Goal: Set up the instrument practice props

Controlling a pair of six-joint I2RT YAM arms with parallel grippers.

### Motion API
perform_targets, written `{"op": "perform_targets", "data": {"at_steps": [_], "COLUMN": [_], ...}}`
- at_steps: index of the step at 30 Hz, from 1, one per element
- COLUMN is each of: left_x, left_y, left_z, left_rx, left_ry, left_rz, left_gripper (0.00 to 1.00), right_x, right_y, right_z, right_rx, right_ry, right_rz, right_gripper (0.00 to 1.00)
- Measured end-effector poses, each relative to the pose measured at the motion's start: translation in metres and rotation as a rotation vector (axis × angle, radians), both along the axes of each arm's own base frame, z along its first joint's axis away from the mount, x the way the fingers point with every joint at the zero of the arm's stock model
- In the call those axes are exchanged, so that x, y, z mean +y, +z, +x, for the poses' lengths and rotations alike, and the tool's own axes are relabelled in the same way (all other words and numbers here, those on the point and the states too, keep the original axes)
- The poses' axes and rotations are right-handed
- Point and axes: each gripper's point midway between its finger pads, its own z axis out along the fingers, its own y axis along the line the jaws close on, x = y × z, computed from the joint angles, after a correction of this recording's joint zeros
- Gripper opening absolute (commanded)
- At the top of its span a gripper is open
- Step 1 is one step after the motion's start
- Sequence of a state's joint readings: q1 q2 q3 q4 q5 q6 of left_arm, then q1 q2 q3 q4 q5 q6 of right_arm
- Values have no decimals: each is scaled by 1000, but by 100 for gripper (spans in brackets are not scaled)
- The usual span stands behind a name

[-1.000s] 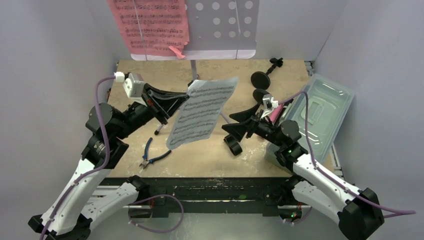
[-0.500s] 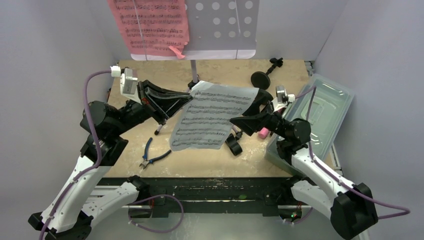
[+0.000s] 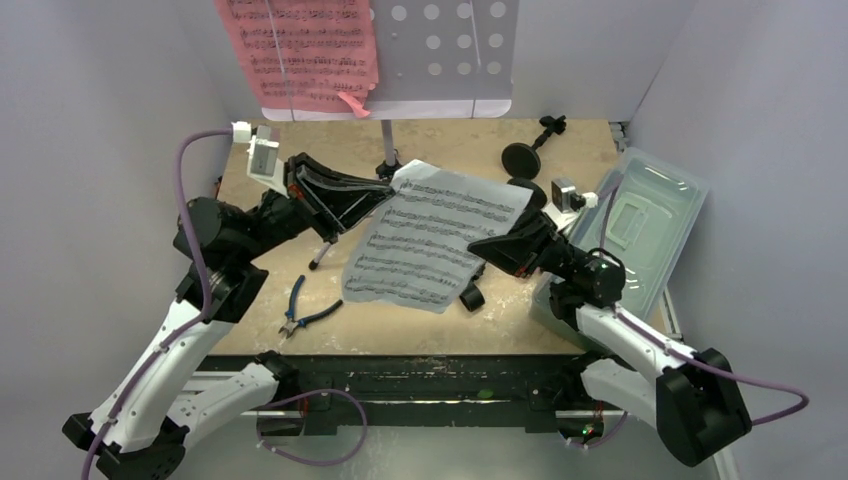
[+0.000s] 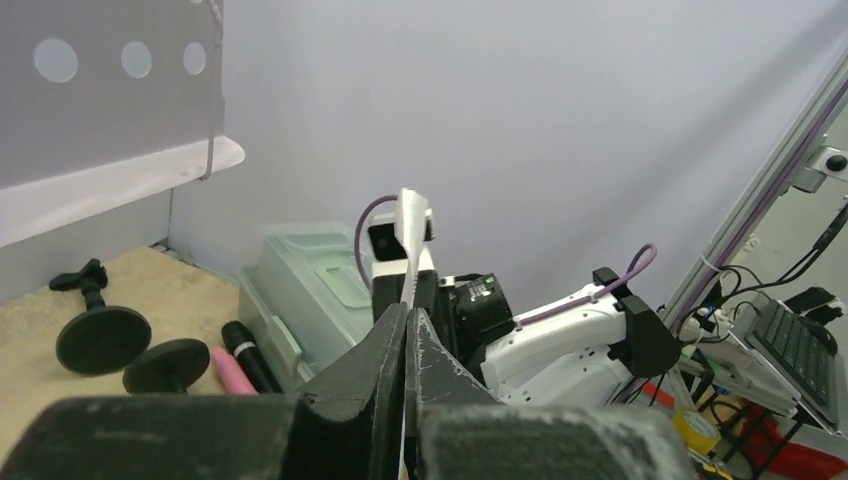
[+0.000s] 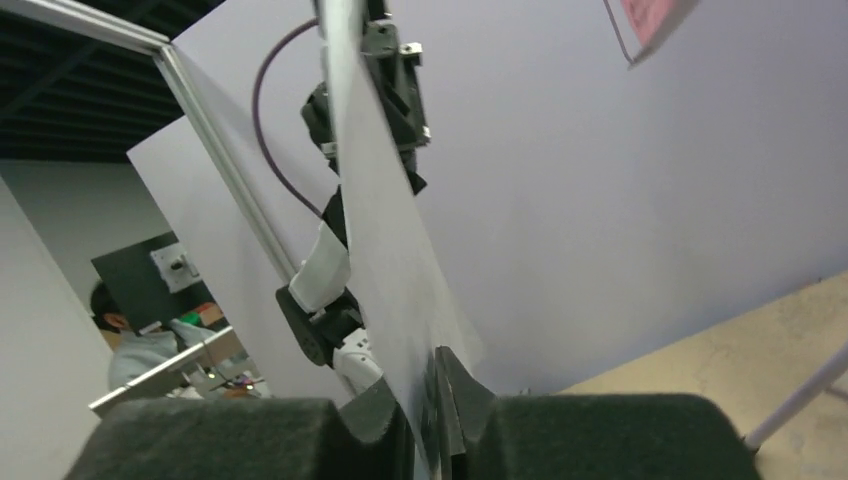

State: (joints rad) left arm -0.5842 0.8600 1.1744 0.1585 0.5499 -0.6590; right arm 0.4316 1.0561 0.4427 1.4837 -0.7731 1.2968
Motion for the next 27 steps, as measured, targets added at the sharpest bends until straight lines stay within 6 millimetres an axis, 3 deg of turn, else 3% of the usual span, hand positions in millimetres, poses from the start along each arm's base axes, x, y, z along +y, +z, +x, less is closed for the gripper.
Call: {"op": "perform_targets", "data": {"at_steps": [2, 4, 5, 8, 11, 15, 24, 26, 27], "left_x": [-4, -9, -12, -23, -30, -30, -29, -29, -29], "left_y": [-5, -12, -18, -36, -52, -66, -58, -61, -63], "left_z": [4, 10, 13, 22, 25, 19, -10, -13, -14], "left_rx": [30, 64, 85, 154, 198, 222, 132, 121, 121], "left_ry": [-11, -20, -26, -51, -80, -106, -231, -251, -256], "left_rz": [3, 18, 33, 87, 136, 191, 274, 295, 303], "left_gripper": [5, 32, 41, 57, 59, 60, 66, 59, 50], "right_x": [-5, -10, -12, -16, -18, -15, -15, -17, -18], "right_y": [10, 19, 23, 38, 48, 47, 50, 50, 50], "right_z": [-9, -20, -24, -32, -35, -33, -31, -33, -35], "right_rx": [-48, -97, -124, -187, -234, -264, -367, -390, -402], "right_ry": [-9, -25, -37, -76, -109, -142, -219, -228, -226], "right_rz": [19, 28, 29, 22, -1, -78, -317, -348, -360], "right_gripper": [0, 0, 0, 0, 0, 0, 0, 0, 0]}}
